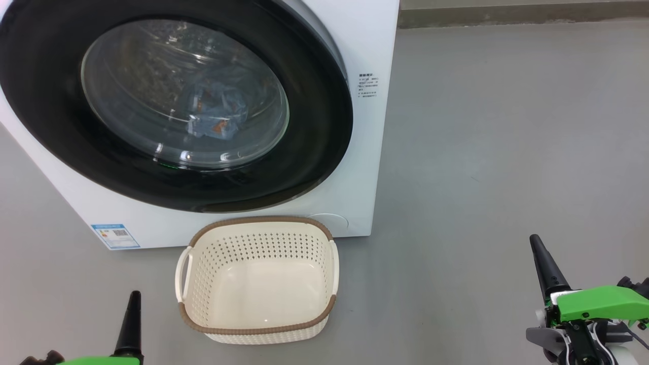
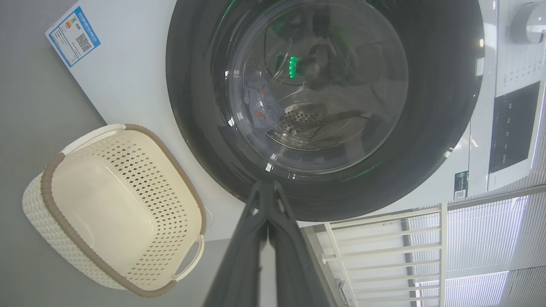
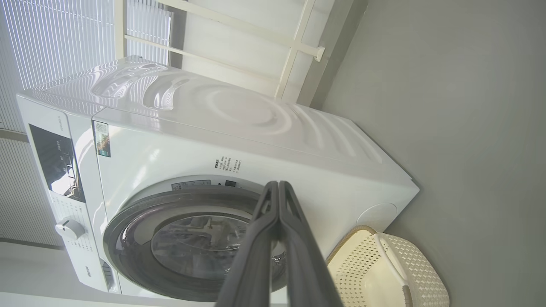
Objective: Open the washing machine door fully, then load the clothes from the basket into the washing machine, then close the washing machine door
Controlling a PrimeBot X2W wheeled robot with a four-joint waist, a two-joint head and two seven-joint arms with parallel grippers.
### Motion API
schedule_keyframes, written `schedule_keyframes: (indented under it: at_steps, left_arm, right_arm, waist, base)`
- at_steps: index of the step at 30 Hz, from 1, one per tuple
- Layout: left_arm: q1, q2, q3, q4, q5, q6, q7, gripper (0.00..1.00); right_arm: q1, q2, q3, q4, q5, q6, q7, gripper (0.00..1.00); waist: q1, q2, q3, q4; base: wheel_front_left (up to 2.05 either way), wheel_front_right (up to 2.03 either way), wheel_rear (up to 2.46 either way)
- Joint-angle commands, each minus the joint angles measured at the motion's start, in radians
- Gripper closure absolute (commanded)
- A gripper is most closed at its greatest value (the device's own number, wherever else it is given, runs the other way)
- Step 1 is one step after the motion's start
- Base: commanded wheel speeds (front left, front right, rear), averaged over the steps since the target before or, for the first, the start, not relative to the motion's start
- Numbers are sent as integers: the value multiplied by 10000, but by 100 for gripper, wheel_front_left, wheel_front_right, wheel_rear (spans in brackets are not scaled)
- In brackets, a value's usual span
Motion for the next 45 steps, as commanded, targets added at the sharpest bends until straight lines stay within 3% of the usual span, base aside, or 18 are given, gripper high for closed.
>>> schedule_keyframes:
  at_steps: [1,26,45]
  left_arm:
    - [-428,136,300,-310,-252,-16,70,100]
    - [-514,2,452,-497,-2866,-23,807,100]
    - [-516,-1,454,-499,-2911,-24,820,100]
  right_arm:
    - [-134,-70,38,-323,252,4,89,100]
    - [-13,73,-425,-585,2413,4,809,100]
    - [-13,96,-461,-588,2427,4,844,100]
  waist:
    - [0,0,-11,13]
    - [0,0,-213,246]
    - [0,0,-216,250]
  base:
    - [0,0,0]
    - [0,0,0]
    - [0,0,0]
